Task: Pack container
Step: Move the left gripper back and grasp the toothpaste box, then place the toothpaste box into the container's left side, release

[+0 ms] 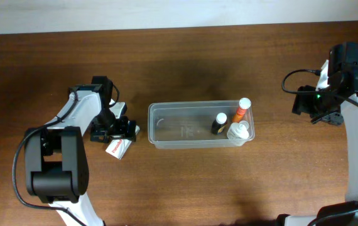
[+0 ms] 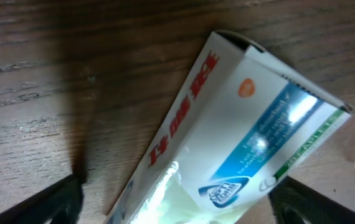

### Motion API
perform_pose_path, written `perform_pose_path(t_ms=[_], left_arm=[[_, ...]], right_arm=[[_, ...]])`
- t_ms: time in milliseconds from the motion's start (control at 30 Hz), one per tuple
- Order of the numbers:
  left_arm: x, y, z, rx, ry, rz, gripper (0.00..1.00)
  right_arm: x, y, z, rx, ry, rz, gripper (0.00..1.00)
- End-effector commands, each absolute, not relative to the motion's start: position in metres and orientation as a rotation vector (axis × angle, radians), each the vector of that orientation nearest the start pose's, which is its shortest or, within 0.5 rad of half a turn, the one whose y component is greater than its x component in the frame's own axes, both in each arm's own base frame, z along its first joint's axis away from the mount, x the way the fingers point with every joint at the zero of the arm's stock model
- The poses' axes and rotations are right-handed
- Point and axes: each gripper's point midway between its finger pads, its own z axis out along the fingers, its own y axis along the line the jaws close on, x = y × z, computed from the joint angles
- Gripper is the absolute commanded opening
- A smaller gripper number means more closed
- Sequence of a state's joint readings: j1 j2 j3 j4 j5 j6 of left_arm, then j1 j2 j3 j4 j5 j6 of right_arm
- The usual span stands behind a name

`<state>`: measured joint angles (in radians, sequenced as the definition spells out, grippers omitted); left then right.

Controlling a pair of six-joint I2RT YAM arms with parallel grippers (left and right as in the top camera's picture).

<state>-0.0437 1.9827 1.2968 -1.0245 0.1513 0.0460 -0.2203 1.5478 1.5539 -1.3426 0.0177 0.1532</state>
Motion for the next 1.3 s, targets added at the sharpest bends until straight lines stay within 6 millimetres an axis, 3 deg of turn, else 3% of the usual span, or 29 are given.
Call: perform_pose_path(t_ms=[0,67,167,400,533,633,767,800,933,1067,1267], left_arm=[[0.316,-0.043,0.001,0.155,3.276,-0.279,0.8],[0.315,-0.044,0.001,0.157,3.277,-0.279,0.64],[0.315,-0.049,0.001,0.182,3.278,-0.278,0.54],[0.312,-0.066,0.002,0.273,3.276,-0.268,0.49],[0.315,-0.062,0.008,0.265,3.281,-0.174,0.47],[0.326,-0.061,0.025,0.251,3.246,-0.165,0.42],[0.354,-0.064,0.068,0.225,3.107,-0.167,0.41],[0.367,-0.068,0.093,0.236,3.023,-0.175,0.38],[0.385,-0.086,0.148,0.293,2.849,-0.187,0.37],[0.379,-0.124,0.178,0.499,2.736,-0.211,0.37],[0.351,-0.188,0.18,0.981,2.595,-0.207,0.37]], right_arm=[[0.307,-0.072,0.198,0.539,2.864,-0.03,0.7],[0.307,-0.072,0.198,0.539,2.864,-0.03,0.7],[0.307,-0.072,0.198,0.54,2.863,-0.03,0.7],[0.307,-0.072,0.198,0.539,2.864,-0.03,0.7],[0.307,-0.072,0.198,0.539,2.864,-0.03,0.7],[0.307,-0.072,0.198,0.54,2.864,-0.03,0.7],[0.307,-0.072,0.198,0.54,2.864,-0.03,0.7],[0.307,-0.072,0.198,0.54,2.864,-0.03,0.7],[0.307,-0.072,0.198,0.539,2.864,-0.03,0.7],[0.307,-0.072,0.198,0.539,2.864,-0.03,0.7],[0.307,-0.072,0.198,0.539,2.864,-0.03,0.7]])
